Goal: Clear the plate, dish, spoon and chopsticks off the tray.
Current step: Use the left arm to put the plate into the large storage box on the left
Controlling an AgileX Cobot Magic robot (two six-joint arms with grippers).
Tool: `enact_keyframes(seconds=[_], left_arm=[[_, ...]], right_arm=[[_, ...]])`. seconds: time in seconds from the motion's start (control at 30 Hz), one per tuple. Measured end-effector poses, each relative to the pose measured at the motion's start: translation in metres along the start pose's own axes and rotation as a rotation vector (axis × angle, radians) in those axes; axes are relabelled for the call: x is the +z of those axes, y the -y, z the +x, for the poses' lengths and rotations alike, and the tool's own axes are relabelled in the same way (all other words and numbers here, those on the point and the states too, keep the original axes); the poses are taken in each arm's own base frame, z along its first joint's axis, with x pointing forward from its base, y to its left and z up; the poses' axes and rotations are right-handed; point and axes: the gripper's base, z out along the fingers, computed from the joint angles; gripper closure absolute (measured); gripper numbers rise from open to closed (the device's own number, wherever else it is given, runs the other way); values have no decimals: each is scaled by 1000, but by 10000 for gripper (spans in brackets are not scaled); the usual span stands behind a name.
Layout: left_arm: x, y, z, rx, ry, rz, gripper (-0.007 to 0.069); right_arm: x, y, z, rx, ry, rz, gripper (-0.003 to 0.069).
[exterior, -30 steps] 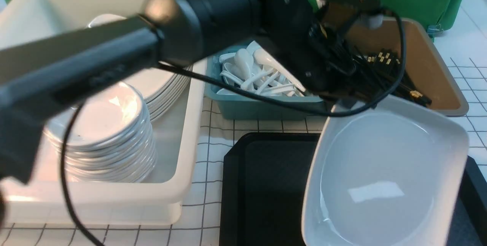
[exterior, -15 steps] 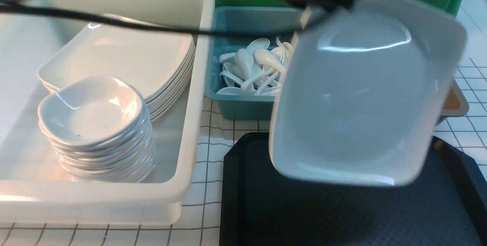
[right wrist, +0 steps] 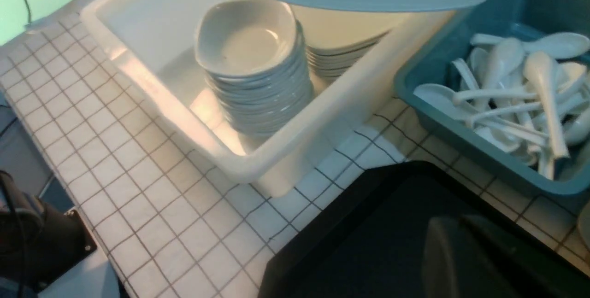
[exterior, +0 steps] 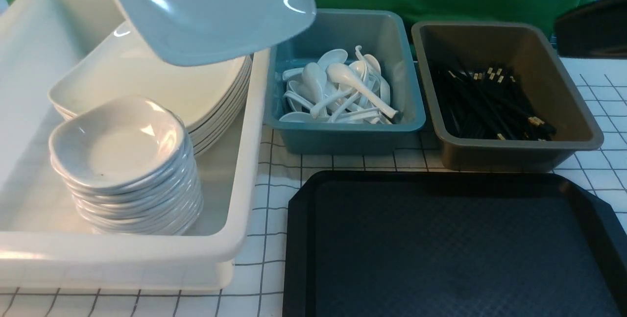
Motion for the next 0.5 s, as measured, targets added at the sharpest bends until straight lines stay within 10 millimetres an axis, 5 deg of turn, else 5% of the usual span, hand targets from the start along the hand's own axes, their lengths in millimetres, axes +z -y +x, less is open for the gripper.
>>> enact_keyframes(seconds=[0.1, 0.27, 0.5], left_arm=[[0, -55, 12, -156, 62, -88, 609], [15, -105, 45, -303, 134, -193, 606], [62, -141, 84, -470, 88, -195, 604]], right_arm=[[34, -5, -13, -31, -23, -44, 659], [78, -14, -31, -82, -59, -61, 659], [133, -19, -60, -86, -77, -93, 659]])
